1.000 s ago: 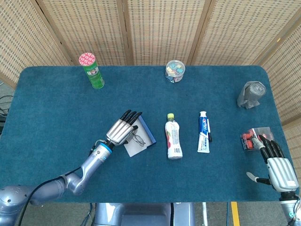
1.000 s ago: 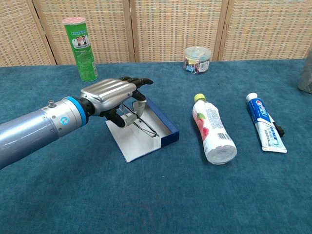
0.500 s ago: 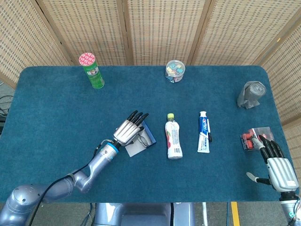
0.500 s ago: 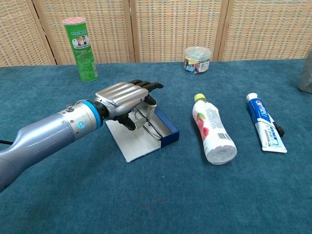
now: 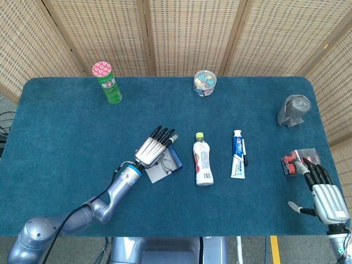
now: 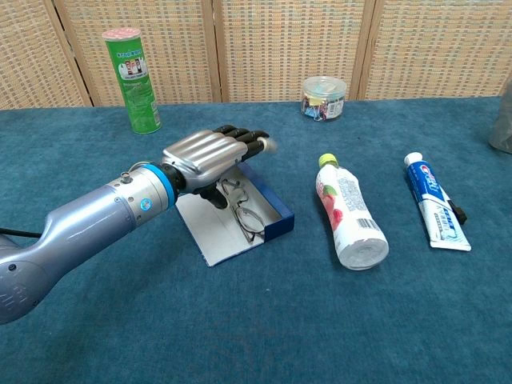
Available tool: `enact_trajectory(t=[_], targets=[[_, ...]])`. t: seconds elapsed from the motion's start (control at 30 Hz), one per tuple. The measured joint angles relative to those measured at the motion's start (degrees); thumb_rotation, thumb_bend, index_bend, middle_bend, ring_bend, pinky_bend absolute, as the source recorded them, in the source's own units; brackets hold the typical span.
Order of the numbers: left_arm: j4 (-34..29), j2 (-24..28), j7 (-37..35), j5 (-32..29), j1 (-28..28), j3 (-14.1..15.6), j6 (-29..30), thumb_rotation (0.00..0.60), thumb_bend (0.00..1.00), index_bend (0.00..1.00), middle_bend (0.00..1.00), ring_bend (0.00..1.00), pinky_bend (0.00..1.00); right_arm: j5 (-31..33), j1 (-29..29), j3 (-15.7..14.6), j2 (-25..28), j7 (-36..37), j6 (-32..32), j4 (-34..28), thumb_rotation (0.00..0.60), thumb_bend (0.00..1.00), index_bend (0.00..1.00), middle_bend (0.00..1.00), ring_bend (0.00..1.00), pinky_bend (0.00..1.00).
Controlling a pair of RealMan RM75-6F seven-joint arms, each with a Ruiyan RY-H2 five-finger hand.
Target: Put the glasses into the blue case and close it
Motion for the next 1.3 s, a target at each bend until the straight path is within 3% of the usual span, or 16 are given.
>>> enact_trajectory(t=[0.33, 0.53, 0.7, 0.93, 1.3], targets=[[-5.2, 4.2, -2.1, 1.8, 1.8, 1.7, 2.4, 0.6, 0.46, 0.0, 0.0, 0.0, 0.0, 0.0, 0.1, -0.1, 0.2, 0.3, -0.3, -0.1, 0.6, 0.0, 0.0, 0.0, 0.0, 0.0], [-14.4, 12.6, -5.8, 4.6, 4.4, 5.9, 3.3, 0.6, 0.41, 0.22, 0.0, 0.0, 0.0, -0.1, 0.0, -0.1, 0.2, 0.1, -0.1, -0.2, 0.6, 0.0, 0.0, 0.0, 0.0, 0.0], [-18.4, 18.0, -8.8, 7.6, 6.6, 10.0, 4.0, 0.6, 0.4, 0.28, 0.0, 0.0, 0.0, -0.1, 0.0, -0.1, 0.0, -0.5, 0.1, -0.2, 0.6, 0.0, 0.0, 0.0, 0.0, 0.0], [-15.5, 19.1, -13.6, 9.7, 9.5, 13.3, 5.3, 0.6, 0.41, 0.28, 0.0, 0.0, 0.0, 0.0, -0.1, -0.1, 0.0, -0.7, 0.1, -0.3, 0.6, 0.0, 0.0, 0.0, 0.0, 0.0], [-8.7, 15.5, -17.6, 10.9, 10.4, 12.9, 6.4, 0.6, 0.41, 0.28, 0.0, 0.0, 0.0, 0.1, 0.0, -0.1, 0.1, -0.7, -0.1, -0.5, 0.6, 0.0, 0.0, 0.0, 0.0, 0.0]])
